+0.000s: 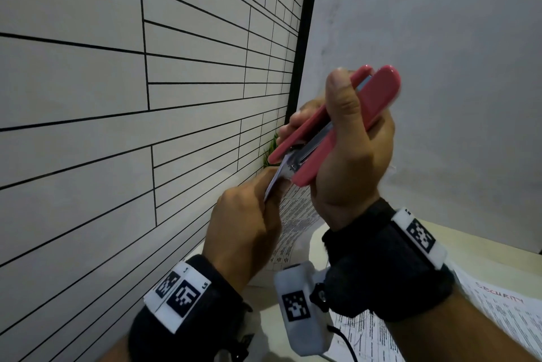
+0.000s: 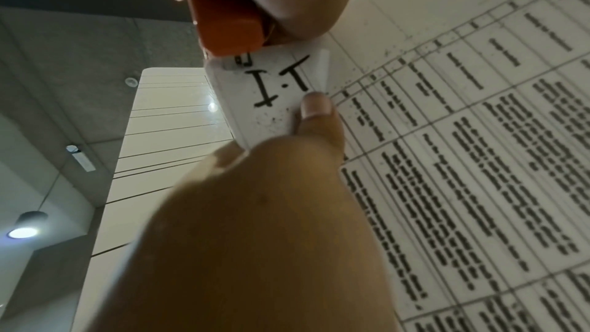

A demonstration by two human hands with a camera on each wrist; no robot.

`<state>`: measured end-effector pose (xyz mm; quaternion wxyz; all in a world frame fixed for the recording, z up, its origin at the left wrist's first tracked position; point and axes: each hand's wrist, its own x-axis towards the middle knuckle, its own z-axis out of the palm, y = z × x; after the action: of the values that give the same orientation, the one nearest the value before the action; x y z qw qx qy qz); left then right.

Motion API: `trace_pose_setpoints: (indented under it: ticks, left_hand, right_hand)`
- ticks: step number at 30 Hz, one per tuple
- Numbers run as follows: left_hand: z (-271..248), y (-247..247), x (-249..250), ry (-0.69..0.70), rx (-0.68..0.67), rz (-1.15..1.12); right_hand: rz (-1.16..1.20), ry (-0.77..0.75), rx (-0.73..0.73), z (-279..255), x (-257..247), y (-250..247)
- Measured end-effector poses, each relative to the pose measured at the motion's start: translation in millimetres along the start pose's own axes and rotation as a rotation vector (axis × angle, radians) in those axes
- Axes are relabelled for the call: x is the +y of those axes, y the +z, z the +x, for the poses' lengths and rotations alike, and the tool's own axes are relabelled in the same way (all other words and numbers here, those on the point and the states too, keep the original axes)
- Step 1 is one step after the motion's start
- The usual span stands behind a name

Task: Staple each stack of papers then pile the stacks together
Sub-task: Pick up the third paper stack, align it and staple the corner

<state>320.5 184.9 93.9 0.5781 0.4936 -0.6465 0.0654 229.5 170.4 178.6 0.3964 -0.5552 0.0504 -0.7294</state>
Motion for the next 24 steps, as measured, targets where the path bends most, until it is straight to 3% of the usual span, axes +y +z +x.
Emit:
trace_pose_setpoints:
  ticks: [13, 20, 24]
  left_hand:
    - [1, -2, -4, -0.030, -0.014, 0.030]
    - [2, -3, -7, 0.075, 0.040, 0.139]
    - [7, -5, -9, -0.057, 0.004, 0.025]
  right_hand:
    - [-0.073, 0.018, 0.030, 0, 4, 8]
    - [-0.060, -0.023, 0.095, 2, 7, 14]
    - [-0.001, -0.016, 0.002, 5, 10, 13]
